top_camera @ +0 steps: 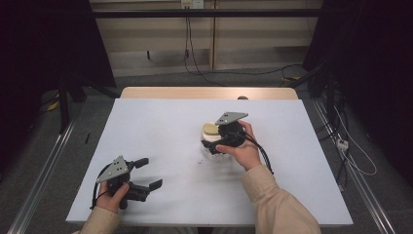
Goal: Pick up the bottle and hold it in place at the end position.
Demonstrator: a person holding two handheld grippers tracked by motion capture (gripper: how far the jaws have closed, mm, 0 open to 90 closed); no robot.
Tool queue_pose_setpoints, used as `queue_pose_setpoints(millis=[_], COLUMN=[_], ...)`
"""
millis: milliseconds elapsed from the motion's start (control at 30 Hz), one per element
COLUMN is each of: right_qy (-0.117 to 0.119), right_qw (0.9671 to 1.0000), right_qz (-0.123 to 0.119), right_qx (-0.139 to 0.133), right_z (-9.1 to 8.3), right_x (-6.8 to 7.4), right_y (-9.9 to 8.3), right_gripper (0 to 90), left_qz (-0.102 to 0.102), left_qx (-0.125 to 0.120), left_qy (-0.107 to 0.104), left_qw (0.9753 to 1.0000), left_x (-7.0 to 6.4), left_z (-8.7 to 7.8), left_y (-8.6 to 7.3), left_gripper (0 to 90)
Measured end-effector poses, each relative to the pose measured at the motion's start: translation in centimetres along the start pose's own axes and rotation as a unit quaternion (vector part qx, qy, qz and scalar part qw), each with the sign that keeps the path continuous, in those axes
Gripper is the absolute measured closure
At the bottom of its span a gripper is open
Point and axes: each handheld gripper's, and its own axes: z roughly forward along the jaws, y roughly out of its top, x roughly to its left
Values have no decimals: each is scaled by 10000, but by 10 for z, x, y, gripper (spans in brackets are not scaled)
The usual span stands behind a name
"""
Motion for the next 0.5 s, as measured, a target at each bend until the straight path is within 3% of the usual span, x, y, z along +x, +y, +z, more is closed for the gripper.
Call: queue_pose_setpoints(millis=[500], right_qy=[85], right_qw=[9999], right_qz=[136], right_qx=[-52], right_z=[6], right_x=[-4], right_y=[-1], right_gripper=[106], left_qz=[47], left_qx=[38], left_qy=[11], left_qw=[10000], left_x=[0], left_z=[0], left_y=[0], left_gripper=[35])
